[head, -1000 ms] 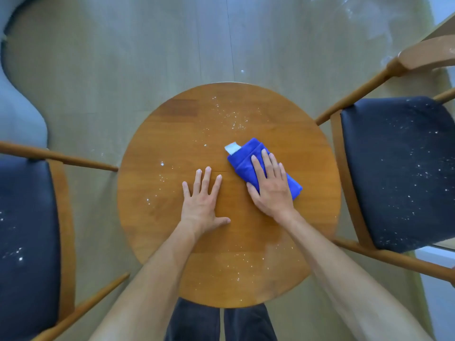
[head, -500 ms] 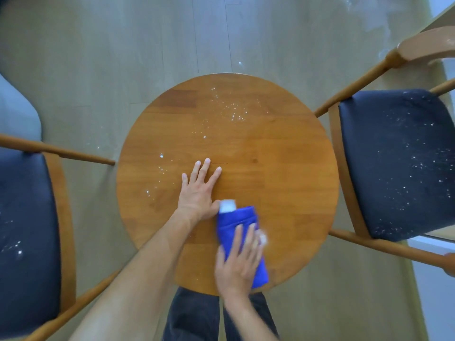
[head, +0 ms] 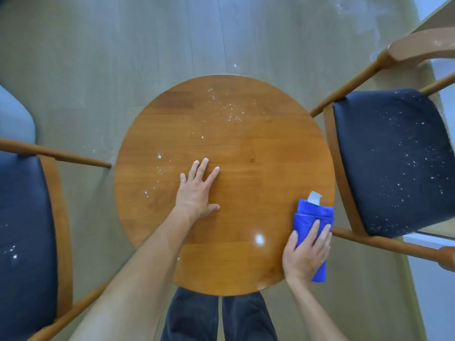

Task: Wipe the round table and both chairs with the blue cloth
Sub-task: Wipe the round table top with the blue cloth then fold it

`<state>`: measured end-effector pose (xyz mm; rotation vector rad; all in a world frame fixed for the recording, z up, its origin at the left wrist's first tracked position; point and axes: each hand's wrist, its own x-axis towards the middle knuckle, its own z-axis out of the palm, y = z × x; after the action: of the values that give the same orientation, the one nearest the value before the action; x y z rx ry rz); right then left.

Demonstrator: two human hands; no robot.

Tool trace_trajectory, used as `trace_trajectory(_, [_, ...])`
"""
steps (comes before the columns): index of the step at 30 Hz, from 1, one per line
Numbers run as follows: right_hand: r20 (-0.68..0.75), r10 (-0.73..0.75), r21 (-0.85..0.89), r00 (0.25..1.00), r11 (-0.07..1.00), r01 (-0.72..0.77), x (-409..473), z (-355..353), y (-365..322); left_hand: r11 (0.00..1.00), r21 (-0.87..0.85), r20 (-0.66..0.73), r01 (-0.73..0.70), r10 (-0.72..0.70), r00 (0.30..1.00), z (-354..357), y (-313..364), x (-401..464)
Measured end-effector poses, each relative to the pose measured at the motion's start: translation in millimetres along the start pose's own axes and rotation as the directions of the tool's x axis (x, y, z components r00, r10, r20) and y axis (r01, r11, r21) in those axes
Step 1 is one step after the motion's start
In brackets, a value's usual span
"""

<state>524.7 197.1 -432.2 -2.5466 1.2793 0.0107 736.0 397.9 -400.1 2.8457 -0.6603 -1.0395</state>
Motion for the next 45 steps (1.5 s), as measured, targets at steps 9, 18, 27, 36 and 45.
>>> trace_trajectory(9, [0.309,-0.828,0.106,0.469,0.52,0.848,-145,35,-87,0.999,-0.04,-0.014,-0.019,0.018,1.0,-4,-5,-1])
trace_trajectory(18, [0.059,-0.259,0.019,0.964,0.966,0.259,62,-6,1,1.0,0.001,0.0,-0.03,0.03,1.0,-2,-5,-1])
trace_trajectory(27, [0.098,-0.429,0.014,0.898,0.903,0.43,-69,47,-135,0.996,0.026,-0.046,-0.09,0.091,0.995,0,-15,-4])
trace_trajectory(36, [0.077,-0.279,0.0,0.957,0.96,0.28,41,2,-16,0.991,-0.081,-0.064,-0.109,0.104,0.992,-1,-23,-6])
trace_trajectory(45, [0.227,-0.36,0.108,0.905,0.933,0.344,-163,52,-190,0.875,-0.465,-0.252,-0.138,0.019,0.968,-10,-47,-19])
